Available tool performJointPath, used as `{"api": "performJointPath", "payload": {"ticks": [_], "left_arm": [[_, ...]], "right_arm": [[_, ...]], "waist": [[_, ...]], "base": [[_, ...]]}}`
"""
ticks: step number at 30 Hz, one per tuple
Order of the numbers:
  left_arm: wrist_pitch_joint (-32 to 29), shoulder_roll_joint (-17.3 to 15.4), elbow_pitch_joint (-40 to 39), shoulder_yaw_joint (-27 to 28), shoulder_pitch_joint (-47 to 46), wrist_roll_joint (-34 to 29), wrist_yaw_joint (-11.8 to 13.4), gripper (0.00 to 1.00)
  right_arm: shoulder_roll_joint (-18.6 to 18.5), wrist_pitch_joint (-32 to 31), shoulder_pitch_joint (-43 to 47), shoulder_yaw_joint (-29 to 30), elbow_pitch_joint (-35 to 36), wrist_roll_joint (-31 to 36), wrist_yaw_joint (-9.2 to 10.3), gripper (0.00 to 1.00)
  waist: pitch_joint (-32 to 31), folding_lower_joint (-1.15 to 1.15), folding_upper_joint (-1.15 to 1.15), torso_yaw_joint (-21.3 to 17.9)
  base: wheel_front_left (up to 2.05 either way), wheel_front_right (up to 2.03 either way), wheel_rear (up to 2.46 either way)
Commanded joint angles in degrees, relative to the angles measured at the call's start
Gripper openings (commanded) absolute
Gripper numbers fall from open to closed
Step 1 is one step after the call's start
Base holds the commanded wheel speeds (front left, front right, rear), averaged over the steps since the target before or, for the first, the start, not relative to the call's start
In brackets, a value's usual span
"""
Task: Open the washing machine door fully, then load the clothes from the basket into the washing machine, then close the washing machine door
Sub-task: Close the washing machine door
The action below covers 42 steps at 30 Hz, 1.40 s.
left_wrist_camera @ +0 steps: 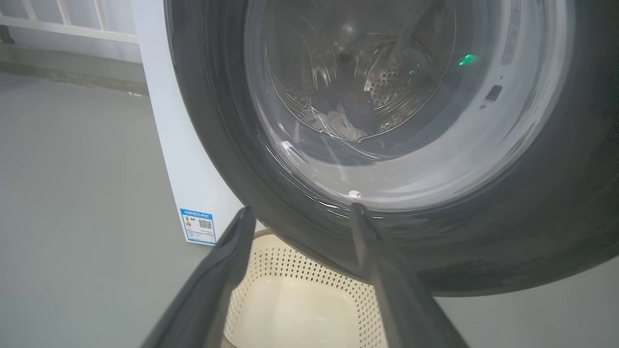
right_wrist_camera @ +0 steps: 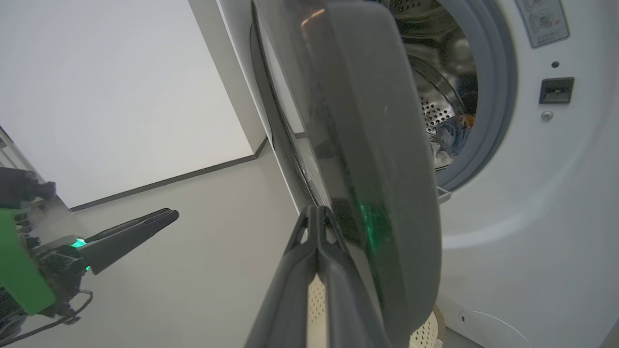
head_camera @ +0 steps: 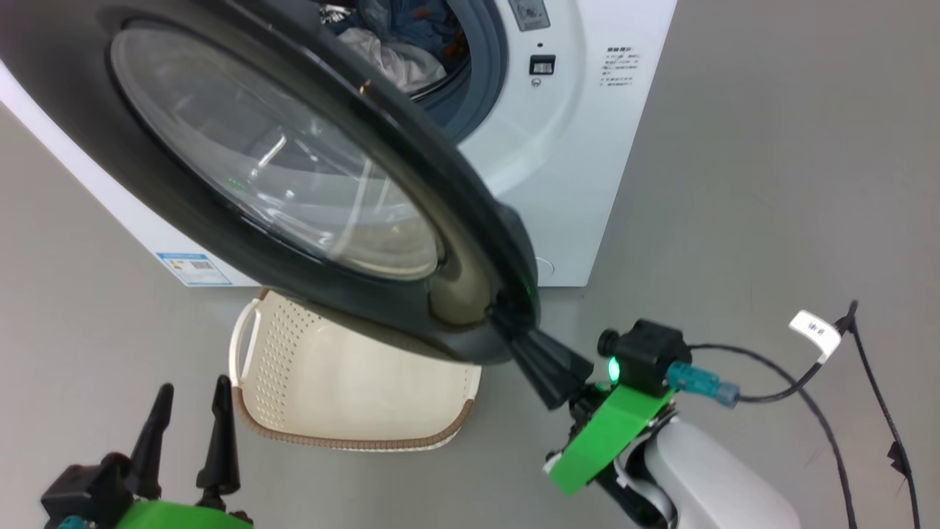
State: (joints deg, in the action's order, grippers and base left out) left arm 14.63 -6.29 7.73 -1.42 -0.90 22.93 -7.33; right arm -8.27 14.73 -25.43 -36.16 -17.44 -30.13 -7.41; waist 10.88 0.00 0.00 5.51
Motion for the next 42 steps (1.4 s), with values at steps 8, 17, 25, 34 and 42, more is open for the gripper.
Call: {"api": "performJointPath", "payload": {"ticks": [8,17,25,34,42], "left_arm": [[0.37,-0.5,-2.48,1.13,-3.67,-0.56,-0.15,1.0],[0.37,-0.36,-3.5,-0.49,-6.34,-1.46,-0.15,1.0],[0.37,0.42,-4.11,-1.6,-9.33,-1.9,-0.15,1.0],[0.37,1.32,-5.01,-2.68,-12.49,-1.88,-0.15,1.0],[0.37,1.75,-5.48,-3.48,-14.55,-1.95,-0.15,1.0]], "right_arm": [[1.46,0.27,-4.62,4.1,-0.61,1.1,-0.08,0.0],[1.29,0.27,-9.55,7.46,-3.09,1.55,-0.08,0.0],[0.5,0.27,-14.75,11.72,-5.62,2.66,-0.08,0.0],[0.15,0.27,-21.07,16.49,-7.64,3.75,-0.08,0.0],[-0.16,0.27,-26.25,19.65,-8.72,4.66,-0.08,0.0]], "waist": [[2.37,0.0,0.0,0.63],[5.65,0.0,0.0,1.9],[8.87,0.0,0.0,3.79],[12.95,0.0,0.0,5.91],[15.66,0.0,0.0,7.08]], "base": [[0.0,0.0,0.0],[0.0,0.0,0.0],[0.0,0.0,0.0],[0.0,0.0,0.0],[0.0,0.0,0.0]]}}
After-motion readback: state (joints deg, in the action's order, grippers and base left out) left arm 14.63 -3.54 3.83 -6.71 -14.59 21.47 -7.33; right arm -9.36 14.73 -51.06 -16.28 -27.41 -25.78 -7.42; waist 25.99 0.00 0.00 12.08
